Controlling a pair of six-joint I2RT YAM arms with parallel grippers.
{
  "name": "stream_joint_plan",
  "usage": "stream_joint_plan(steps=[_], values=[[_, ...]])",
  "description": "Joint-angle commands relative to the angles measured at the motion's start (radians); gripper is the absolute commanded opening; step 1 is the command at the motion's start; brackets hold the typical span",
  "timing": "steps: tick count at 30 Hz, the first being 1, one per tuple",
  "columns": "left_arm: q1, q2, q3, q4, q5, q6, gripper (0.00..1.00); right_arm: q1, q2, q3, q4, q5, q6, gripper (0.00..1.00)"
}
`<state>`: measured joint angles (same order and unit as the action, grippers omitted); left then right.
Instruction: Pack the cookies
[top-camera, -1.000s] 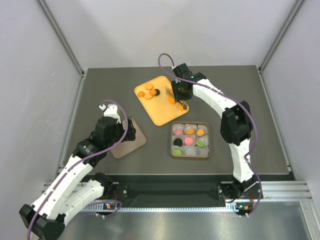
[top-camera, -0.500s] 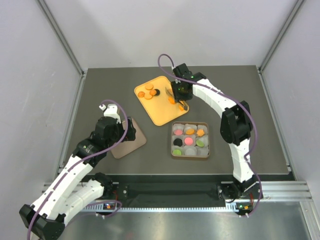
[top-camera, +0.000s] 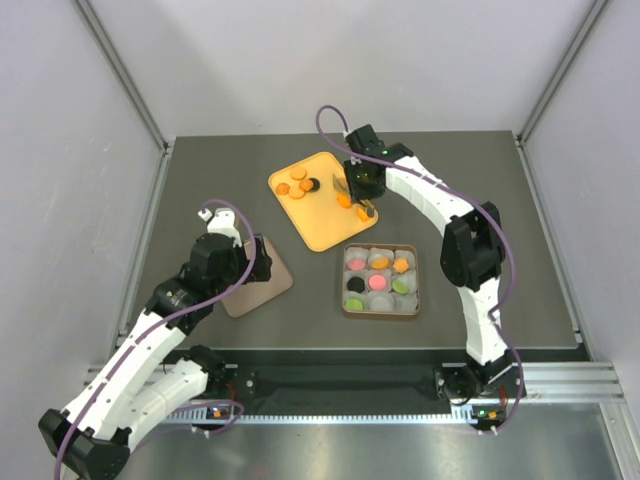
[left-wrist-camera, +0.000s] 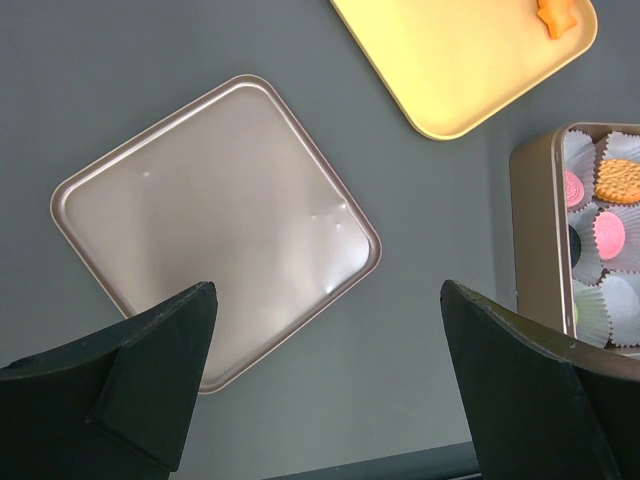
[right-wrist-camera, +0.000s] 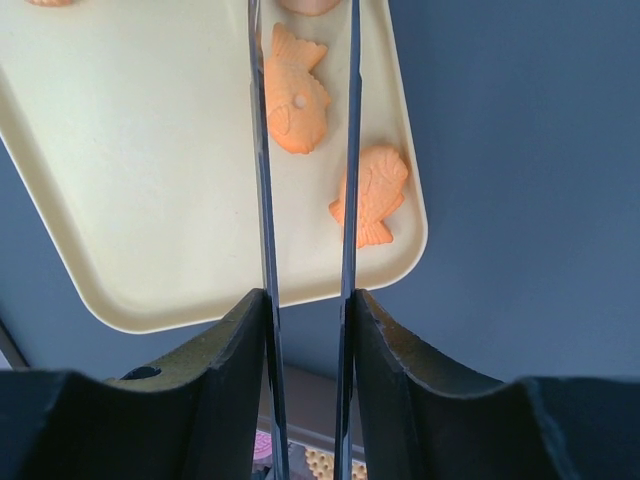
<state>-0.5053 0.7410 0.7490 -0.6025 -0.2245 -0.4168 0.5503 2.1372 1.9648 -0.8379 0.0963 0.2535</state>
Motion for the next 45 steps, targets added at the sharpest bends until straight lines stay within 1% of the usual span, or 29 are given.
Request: stream_joint_plan(steps=[1,11,21,25,30,36,38,41,42,43,45], values=[[-0.004,-0.02,0.0,0.021,-0.001,0.004,0.98,0.01,-0.026,0.065,0.008,0.003,-0.013,0.33],[-0.004,-0.02,0.0,0.02,-0.004,0.003,0.98,0.01,-0.1,0.075,0.008,-0.013,-0.01,0.33],[-0.004,-0.023,0.0,0.017,-0.01,0.001,0.98,0.011,-0.109,0.068,0.022,-0.02,-0.008,0.33],[-0.004,-0.022,0.0,0.018,-0.009,0.001,0.98,0.01,-0.16,0.039,0.025,-0.015,-0.01,0.33],[-0.004,-0.02,0.0,0.018,-0.004,0.003,0.98,0.013,-0.275,-0.085,0.06,-0.055,0.004,0.33],[-0.004,-0.035,0.0,0.018,-0.009,0.001,0.98,0.011,-0.492,-0.303,0.094,-0.145,0.021,0.33],[-0.004,-0.04,-0.002,0.017,-0.01,0.001,0.98,0.014,-0.591,-0.397,0.094,-0.167,0.027,0.33],[-0.004,-0.042,0.0,0.018,-0.01,0.0,0.98,0.014,-0.738,-0.529,0.08,-0.196,0.033,0.34],[-0.004,-0.043,0.0,0.017,-0.01,0.001,0.98,0.014,-0.775,-0.558,0.053,-0.201,0.033,0.34],[-0.004,-0.045,0.0,0.018,-0.01,0.0,0.98,0.014,-0.848,-0.619,0.039,-0.211,0.036,0.34],[-0.004,-0.045,0.0,0.017,-0.009,0.001,0.98,0.017,-0.919,-0.673,-0.021,-0.217,0.036,0.34]])
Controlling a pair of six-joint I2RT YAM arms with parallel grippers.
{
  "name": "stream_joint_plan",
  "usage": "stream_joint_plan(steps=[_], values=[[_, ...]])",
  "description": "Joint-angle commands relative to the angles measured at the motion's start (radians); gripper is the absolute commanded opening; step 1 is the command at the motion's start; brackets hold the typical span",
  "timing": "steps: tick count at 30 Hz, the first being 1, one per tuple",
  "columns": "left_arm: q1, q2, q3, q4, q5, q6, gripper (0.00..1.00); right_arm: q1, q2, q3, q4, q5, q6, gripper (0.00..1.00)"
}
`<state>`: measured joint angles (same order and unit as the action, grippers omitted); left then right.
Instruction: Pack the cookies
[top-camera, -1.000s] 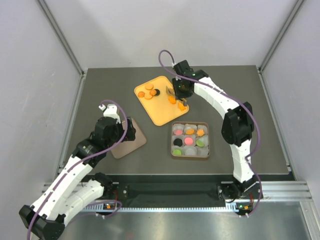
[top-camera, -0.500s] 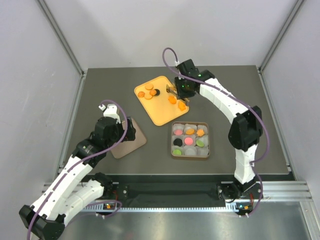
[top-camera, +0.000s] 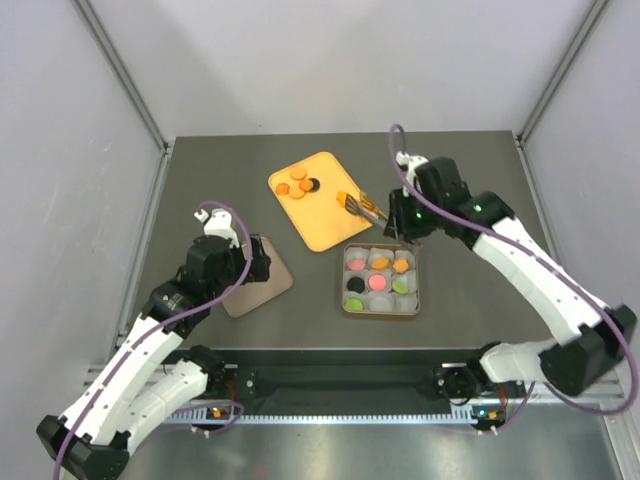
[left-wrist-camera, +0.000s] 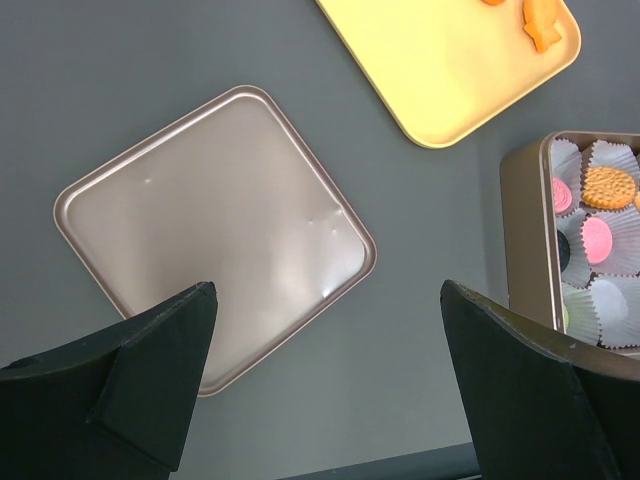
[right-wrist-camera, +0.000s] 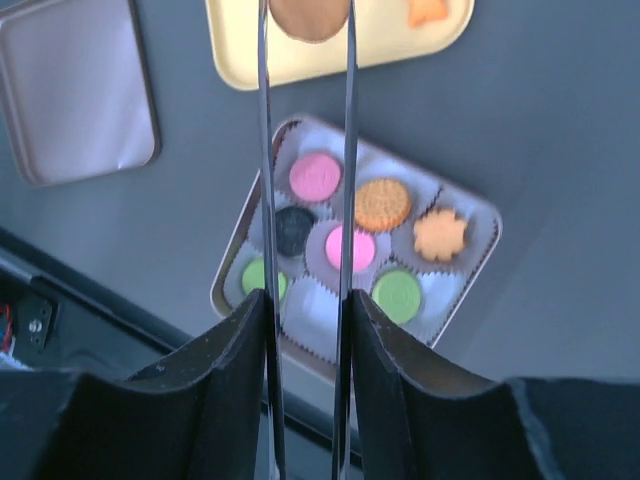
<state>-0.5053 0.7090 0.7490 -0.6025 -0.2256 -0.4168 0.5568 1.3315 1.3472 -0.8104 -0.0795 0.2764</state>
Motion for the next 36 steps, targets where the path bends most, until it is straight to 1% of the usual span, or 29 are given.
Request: stream_joint_plan(steps=[1,7,13,24,36], values=[[-0.004,-0.011,0.0,0.018,-0.006,0.001,0.98,0.012,-0.18,-0.107,-0.067,-0.046,0.018,0.35],[-0.004,-0.003,0.0,0.018,-0.003,0.003,0.99,0.014,-0.383,-0.253,-0.225,-0.083,0.026,0.36],[-0.004,0.004,0.0,0.018,-0.007,0.003,0.99,0.014,-0.462,-0.296,-0.312,-0.124,0.027,0.36],[-0.004,0.014,0.0,0.017,-0.012,0.003,0.99,0.014,-0.494,-0.385,-0.342,-0.204,0.017,0.36],[-0.004,0.018,0.001,0.017,-0.014,0.001,0.98,0.014,-0.496,-0.396,-0.349,-0.2,0.007,0.38]])
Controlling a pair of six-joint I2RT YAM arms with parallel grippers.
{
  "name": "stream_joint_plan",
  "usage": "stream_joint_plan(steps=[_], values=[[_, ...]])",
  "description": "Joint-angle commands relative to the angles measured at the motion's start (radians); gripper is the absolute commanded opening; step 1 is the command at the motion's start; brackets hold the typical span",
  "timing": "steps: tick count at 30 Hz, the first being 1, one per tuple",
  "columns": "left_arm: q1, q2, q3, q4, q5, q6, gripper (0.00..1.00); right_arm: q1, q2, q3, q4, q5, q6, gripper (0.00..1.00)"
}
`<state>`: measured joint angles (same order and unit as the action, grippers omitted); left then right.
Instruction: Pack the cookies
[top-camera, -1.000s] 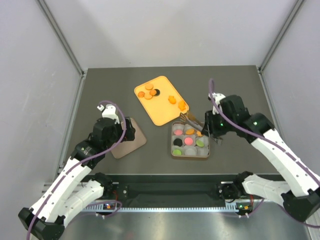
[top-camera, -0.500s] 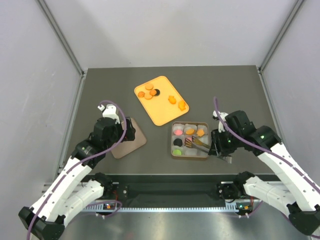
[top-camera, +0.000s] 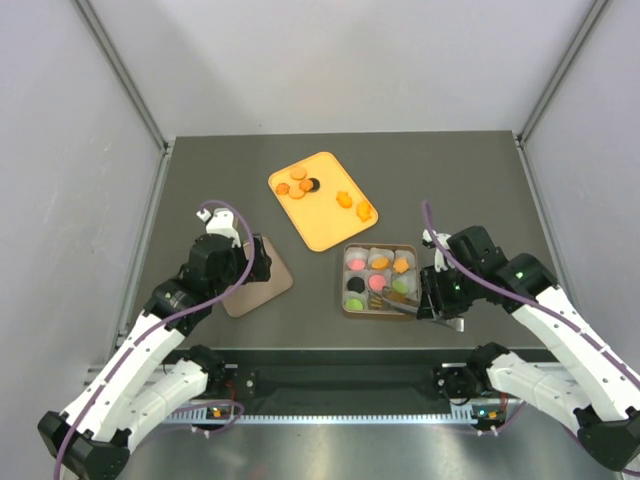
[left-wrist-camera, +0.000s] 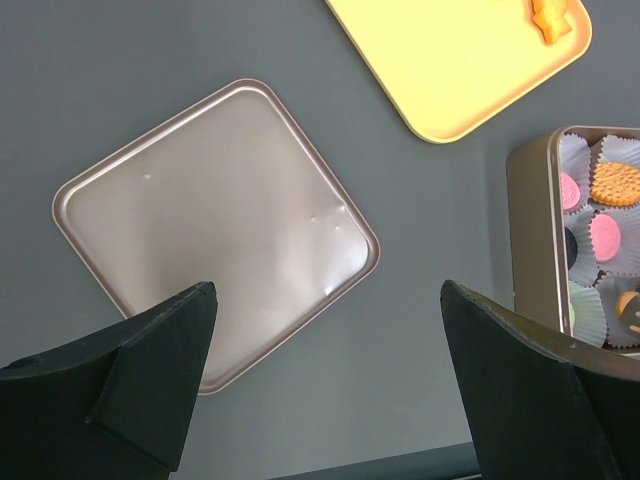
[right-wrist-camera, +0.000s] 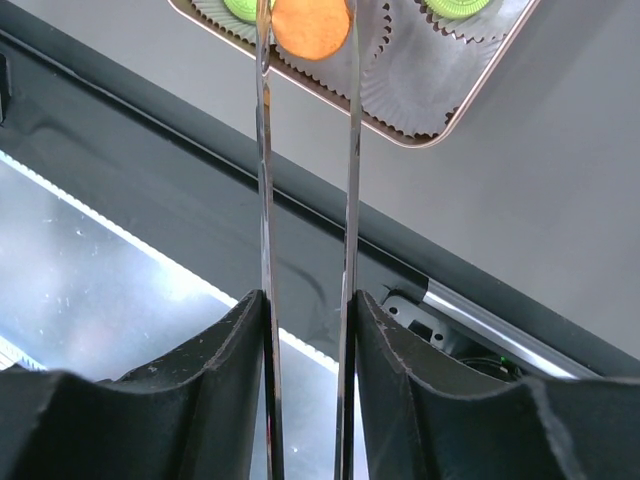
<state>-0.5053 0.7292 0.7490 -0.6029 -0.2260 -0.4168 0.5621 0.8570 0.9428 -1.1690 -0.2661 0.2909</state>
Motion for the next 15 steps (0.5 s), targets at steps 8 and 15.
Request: stream_joint_plan(steps=[8,15], values=[[-0.004,-0.001,0.001,0.015,-0.013,0.001,0.99,0.009,-0.032,0.007,0.014,0.002,-0.002,0.41],[-0.004,0.001,0.001,0.015,-0.013,0.001,0.99,0.007,-0.036,0.005,0.014,0.007,-0.001,0.43]])
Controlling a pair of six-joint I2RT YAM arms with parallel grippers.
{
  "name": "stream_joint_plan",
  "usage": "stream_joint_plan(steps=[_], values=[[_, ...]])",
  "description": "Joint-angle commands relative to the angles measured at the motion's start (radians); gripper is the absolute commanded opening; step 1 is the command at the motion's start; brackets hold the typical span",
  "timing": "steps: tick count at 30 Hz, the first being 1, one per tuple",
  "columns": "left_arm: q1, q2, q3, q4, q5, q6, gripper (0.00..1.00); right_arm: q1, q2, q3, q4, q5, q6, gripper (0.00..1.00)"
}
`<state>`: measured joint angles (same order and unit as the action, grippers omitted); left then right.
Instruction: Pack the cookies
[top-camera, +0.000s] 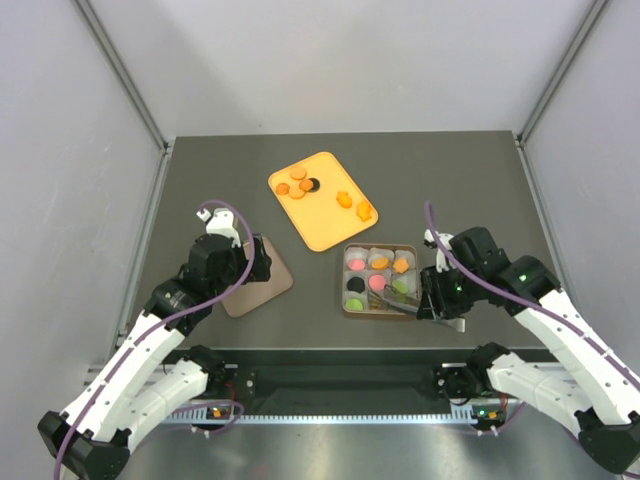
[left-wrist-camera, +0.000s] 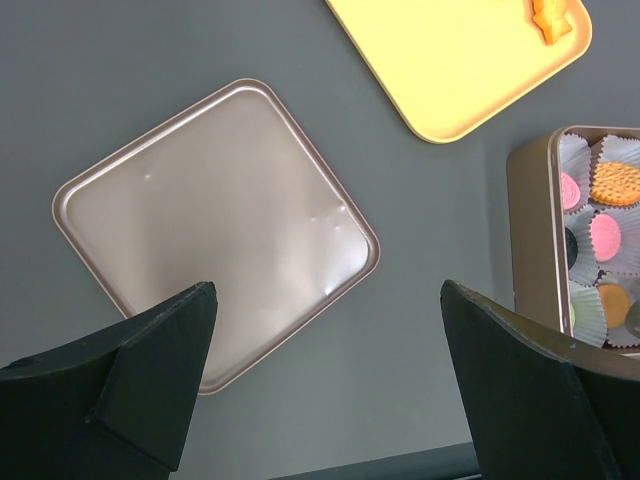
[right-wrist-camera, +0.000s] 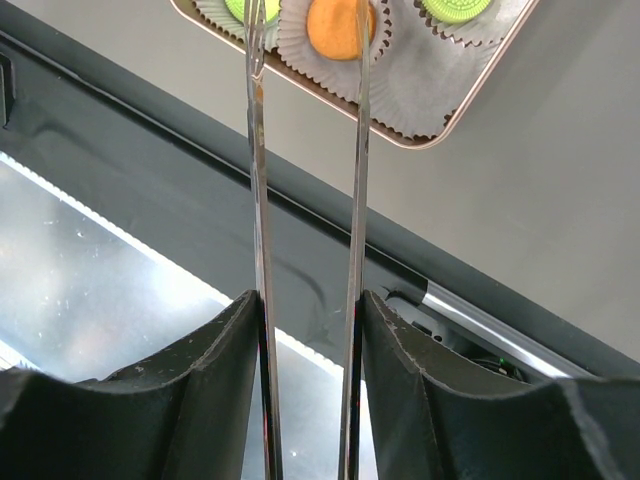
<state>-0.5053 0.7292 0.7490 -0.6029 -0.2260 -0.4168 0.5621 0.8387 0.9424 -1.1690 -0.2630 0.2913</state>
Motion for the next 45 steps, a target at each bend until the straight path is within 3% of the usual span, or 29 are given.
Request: stream_joint_plan(steps=[1,9,13,19,23,34,45], values=[[-0.004,0.001,0.001,0.015,-0.013,0.001,0.99,0.009,-0.016,0.009,0.011,0.004,-0.001,0.43],[-0.004,-0.001,0.001,0.017,-0.012,0.001,0.99,0.009,0.023,0.153,0.003,0.021,-0.003,0.43],[-0.004,-0.001,0.001,0.018,-0.009,0.001,0.99,0.009,0.08,0.229,0.13,0.008,0.017,0.42],[-0.004,0.004,0.001,0.018,-0.001,0.003,0.99,0.007,0.296,0.369,0.371,0.057,0.031,0.42],[-0.004,-0.001,0.001,0.018,-0.001,0.003,0.98,0.009,0.543,0.522,0.511,0.145,0.009,0.4],[-0.004,-0.016,0.001,0.014,-0.018,0.0,0.99,0.041,1.109,0.965,0.626,0.284,-0.03,0.39],[-0.004,-0.007,0.001,0.015,-0.013,0.001,0.99,0.119,1.209,1.012,0.654,0.38,-0.046,0.4]])
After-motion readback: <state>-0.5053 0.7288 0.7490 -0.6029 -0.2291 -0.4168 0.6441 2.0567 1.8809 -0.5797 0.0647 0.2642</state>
